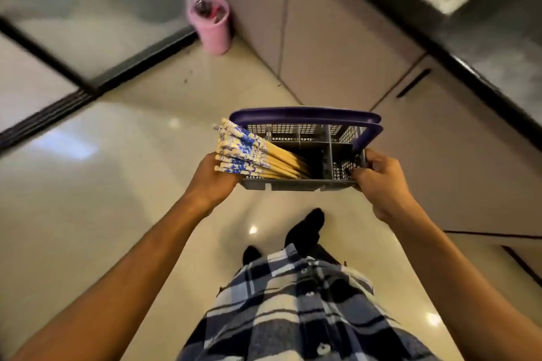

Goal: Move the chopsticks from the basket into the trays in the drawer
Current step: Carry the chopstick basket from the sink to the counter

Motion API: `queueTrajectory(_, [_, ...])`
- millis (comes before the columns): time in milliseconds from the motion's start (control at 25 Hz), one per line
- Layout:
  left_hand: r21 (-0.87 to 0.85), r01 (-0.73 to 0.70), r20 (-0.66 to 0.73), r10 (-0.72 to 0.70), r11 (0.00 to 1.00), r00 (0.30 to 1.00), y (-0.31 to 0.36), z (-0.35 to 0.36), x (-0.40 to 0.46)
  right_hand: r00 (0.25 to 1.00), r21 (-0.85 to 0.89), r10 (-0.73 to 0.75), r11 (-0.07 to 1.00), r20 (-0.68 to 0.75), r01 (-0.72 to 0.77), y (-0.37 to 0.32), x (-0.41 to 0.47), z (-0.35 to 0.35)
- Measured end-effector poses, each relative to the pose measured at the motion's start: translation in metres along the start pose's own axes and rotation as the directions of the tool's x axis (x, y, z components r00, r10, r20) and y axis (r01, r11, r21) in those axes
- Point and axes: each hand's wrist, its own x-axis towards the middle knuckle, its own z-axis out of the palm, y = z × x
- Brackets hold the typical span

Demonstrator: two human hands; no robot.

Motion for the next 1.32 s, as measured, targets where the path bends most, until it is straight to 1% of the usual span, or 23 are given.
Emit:
queueTrajectory(120, [-0.123, 0.12, -0.145, -0.138, 0.985, 0.98, -0.083, -0.053, -0.058, 0.979, -0.138, -0.011, 0.99, 0.202, 0.04, 0.011, -0.034, 0.079])
queueTrajectory(240, [-0.283, 0.183, -0.278, -0.263, 0.941, 0.924, -0.146, -0.083, -0.119, 0.929, -0.282, 0.007, 0.954, 0.369, 0.105, 0.016, -0.058, 0.143])
queueTrajectory(360, [-0.455, 0.181, -0.412, -0.387, 0.872, 0.825, -0.2, -0.106, -0.177, 0.837, -0.399, 0.022, 0.886, 0.547, 0.237, 0.016, -0.082, 0.216])
queueTrajectory(480, [-0.607, 0.143, -0.51, -0.52, 0.782, 0.685, -0.239, -0.123, -0.222, 0.724, -0.444, 0.046, 0.816, 0.688, 0.371, 0.011, -0.107, 0.289])
queueTrajectory(600, [-0.694, 0.094, -0.551, -0.611, 0.714, 0.568, -0.266, -0.141, -0.247, 0.639, -0.464, 0.083, 0.759, 0.764, 0.456, 0.001, -0.127, 0.357])
queueTrajectory(680, [-0.737, 0.046, -0.576, -0.663, 0.674, 0.478, -0.282, -0.159, -0.26, 0.562, -0.459, 0.124, 0.729, 0.818, 0.508, -0.007, -0.143, 0.409])
queueTrajectory(760, [-0.78, -0.023, -0.586, -0.719, 0.625, 0.374, -0.289, -0.181, -0.271, 0.478, -0.455, 0.177, 0.689, 0.86, 0.564, -0.019, -0.163, 0.461])
queueTrajectory(880, [-0.807, -0.139, -0.589, -0.768, 0.574, 0.252, -0.294, -0.212, -0.29, 0.362, -0.425, 0.232, 0.618, 0.903, 0.662, -0.033, -0.196, 0.532])
queueTrajectory(1000, [-0.804, -0.234, -0.585, -0.798, 0.547, 0.142, -0.308, -0.243, -0.315, 0.244, -0.354, 0.262, 0.565, 0.934, 0.745, -0.04, -0.241, 0.594])
queueTrajectory(1080, [-0.794, -0.281, -0.58, -0.81, 0.539, 0.086, -0.319, -0.265, -0.338, 0.171, -0.302, 0.282, 0.535, 0.944, 0.789, -0.04, -0.278, 0.631])
queueTrajectory(1160, [-0.778, -0.352, -0.57, -0.82, 0.521, 0.048, -0.332, -0.284, -0.363, 0.109, -0.25, 0.295, 0.5, 0.949, 0.829, -0.032, -0.313, 0.666])
queueTrajectory(1240, [-0.751, -0.409, -0.582, -0.812, 0.519, 0.037, -0.341, -0.302, -0.386, 0.071, -0.218, 0.306, 0.478, 0.949, 0.851, -0.022, -0.345, 0.695])
queueTrajectory(1320, [-0.72, -0.496, -0.571, -0.82, 0.486, 0.026, -0.353, -0.325, -0.416, 0.036, -0.191, 0.324, 0.462, 0.945, 0.866, -0.008, -0.384, 0.725])
